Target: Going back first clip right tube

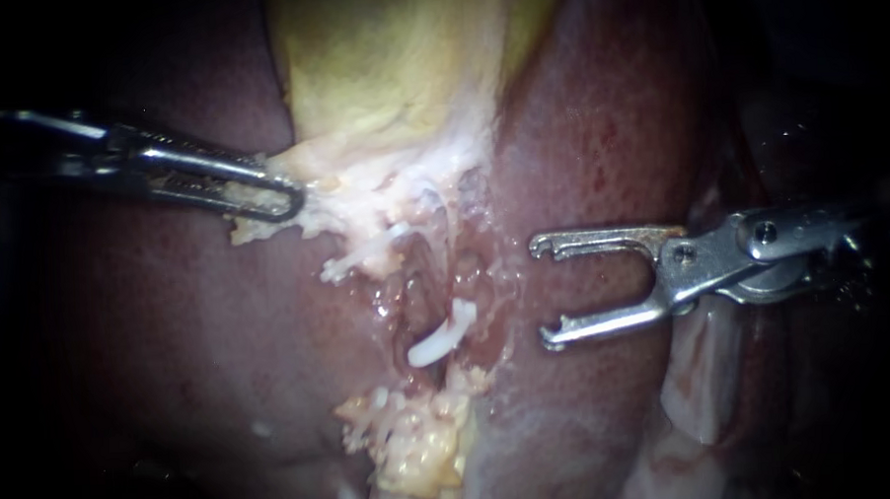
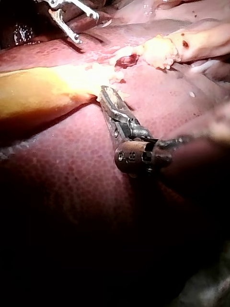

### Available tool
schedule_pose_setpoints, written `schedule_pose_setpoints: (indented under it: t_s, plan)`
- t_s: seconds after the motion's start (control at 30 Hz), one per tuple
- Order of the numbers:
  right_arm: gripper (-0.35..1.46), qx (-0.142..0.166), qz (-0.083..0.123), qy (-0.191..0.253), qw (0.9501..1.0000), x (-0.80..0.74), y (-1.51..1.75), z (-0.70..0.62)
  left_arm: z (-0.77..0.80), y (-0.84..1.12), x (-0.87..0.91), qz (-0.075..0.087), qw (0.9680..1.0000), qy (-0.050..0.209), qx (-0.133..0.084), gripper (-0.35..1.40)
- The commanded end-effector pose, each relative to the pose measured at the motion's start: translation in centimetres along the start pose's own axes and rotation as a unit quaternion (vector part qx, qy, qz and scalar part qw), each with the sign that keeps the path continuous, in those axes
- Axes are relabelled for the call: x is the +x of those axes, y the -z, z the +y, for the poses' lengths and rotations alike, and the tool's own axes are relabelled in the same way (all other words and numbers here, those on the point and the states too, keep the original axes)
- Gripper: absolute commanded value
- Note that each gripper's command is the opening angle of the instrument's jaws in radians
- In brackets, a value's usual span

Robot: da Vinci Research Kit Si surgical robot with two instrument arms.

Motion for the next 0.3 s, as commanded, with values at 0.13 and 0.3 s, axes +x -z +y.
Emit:
schedule_pose_setpoints:
  t_s: [0.13,0.3]
  plan:
    - [0.5,0.0,0.0,0.0,1.0,0.0,0.0,0.0,0.0,-0.01,-0.01,-0.001,1.0,0.0,-0.001,-0.35]
    - [0.5,0.0,0.0,0.0,1.0,0.0,-0.01,0.0,0.0,0.02,-0.01,-0.001,1.0,0.0,-0.002,-0.35]
